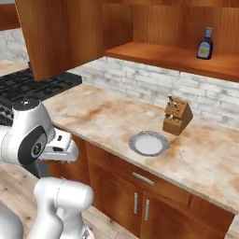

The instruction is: Move the hot dog bun to the plate on the dining table and place the condiment next to that plate. Then navigate to the fridge and take the sausage and place it on the plate as well.

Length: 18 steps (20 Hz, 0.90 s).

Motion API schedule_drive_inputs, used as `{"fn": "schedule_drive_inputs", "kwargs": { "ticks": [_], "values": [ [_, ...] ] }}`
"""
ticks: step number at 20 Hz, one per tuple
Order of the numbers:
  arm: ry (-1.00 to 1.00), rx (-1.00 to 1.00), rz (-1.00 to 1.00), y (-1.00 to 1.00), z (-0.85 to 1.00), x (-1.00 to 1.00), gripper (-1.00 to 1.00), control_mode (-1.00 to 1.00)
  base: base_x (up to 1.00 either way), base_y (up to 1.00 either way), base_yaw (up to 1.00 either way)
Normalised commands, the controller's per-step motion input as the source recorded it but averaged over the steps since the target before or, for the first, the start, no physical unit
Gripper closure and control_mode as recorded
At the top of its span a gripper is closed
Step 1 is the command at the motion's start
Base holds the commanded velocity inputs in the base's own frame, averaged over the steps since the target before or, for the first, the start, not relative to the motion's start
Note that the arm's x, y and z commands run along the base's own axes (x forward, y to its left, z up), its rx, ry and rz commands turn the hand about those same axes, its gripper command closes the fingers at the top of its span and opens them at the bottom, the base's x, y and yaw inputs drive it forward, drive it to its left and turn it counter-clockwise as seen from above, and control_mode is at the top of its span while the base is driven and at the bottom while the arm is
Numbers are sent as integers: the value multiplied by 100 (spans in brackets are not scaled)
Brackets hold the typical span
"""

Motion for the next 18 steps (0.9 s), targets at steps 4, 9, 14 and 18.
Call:
{"fn": "schedule_drive_inputs", "kwargs": {
  "ticks": [4,9,14,18],
  "values": [
    [0,0,0,0,0,0,100,100,-26,0,100],
    [0,0,0,0,0,0,100,100,-4,0,99],
    [0,0,0,0,0,0,100,100,12,0,90],
    [0,0,0,0,0,0,100,100,16,0,90]
  ]
}}
